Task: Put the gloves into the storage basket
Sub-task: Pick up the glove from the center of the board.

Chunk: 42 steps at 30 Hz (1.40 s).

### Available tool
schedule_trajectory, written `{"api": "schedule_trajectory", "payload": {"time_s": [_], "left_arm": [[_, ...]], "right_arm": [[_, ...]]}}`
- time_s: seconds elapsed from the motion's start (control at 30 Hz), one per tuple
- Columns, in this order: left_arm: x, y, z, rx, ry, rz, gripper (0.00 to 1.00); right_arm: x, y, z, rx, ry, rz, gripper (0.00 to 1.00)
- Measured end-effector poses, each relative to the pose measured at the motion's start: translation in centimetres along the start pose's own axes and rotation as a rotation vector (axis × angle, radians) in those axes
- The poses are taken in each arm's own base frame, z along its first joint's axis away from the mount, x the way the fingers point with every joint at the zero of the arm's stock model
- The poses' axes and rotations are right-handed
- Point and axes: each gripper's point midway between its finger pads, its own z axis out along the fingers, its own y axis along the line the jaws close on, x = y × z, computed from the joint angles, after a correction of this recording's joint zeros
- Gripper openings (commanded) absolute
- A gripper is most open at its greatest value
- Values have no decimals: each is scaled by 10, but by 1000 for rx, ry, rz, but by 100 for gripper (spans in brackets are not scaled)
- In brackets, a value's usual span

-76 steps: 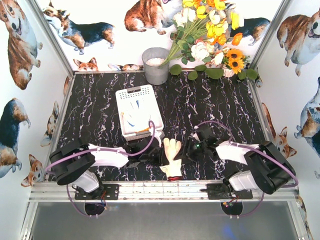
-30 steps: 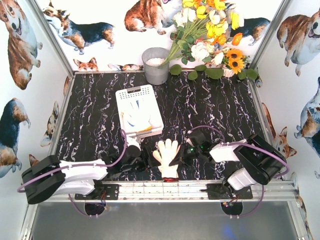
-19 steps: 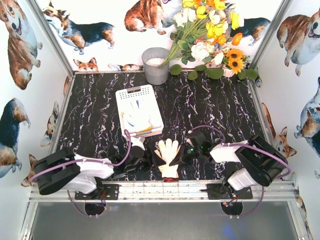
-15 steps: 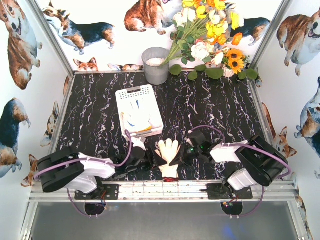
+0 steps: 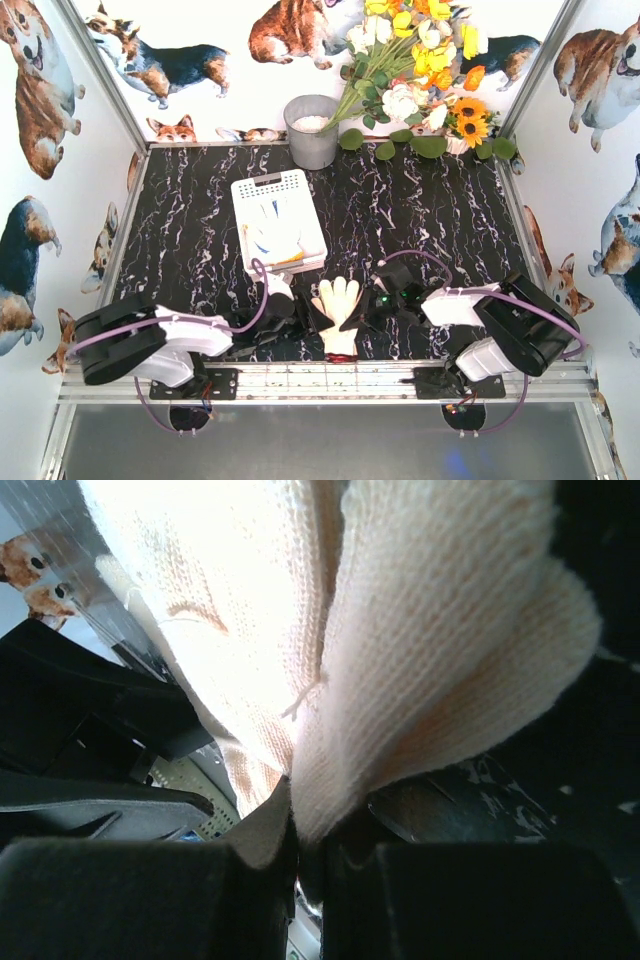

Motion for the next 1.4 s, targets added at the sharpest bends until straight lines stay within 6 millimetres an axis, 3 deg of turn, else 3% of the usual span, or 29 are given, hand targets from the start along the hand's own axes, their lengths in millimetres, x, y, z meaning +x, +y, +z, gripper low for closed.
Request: {"api": "schedule_trajectory", "payload": {"time_s": [0.33, 0.63, 0.8, 1.07, 1.23, 1.4], "left_arm": [[17, 6, -23, -6, 46, -42, 59], [25, -10, -2, 66, 78, -94, 56], [26, -11, 3, 68, 81, -84, 41], [16, 9, 0, -48, 24, 49, 2], [8, -4, -4, -37, -4, 130, 0], [-9, -37, -16, 15, -60, 206, 0]], "right_arm": [[-1, -1, -1, 10, -14, 2, 0], [-1, -1, -2, 11, -15, 2, 0], [-3, -2, -3, 21, -29, 4, 0], [-5, -4, -10, 45, -68, 5, 0], [-7, 1, -25, 63, -111, -23, 0], [-17, 34, -48, 53, -172, -108, 0]]}}
